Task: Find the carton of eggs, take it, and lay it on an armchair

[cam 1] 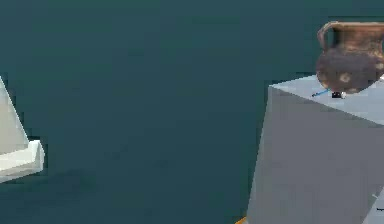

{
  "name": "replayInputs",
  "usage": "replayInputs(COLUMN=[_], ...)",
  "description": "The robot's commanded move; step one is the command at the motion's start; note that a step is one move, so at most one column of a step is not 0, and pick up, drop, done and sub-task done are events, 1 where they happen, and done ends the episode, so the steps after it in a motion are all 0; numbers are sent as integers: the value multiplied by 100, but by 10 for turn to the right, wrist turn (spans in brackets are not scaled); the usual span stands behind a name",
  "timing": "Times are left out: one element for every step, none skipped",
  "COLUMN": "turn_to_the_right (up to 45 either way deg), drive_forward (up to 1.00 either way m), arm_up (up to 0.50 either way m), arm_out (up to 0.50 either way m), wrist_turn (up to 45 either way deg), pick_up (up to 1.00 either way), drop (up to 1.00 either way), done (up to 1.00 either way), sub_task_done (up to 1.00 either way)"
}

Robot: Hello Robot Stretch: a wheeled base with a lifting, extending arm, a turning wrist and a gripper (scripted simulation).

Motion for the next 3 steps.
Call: replayInputs(turn_to_the_right=[-450,-450,-450], drive_forward=[0,0,0], arm_up=[0,0,0], arm_out=[0,0,0], wrist_turn=[0,0,0], pick_up=[0,0,0], drop=[0,0,0], done=[0,0,0], sub_task_done=[0,0,0])
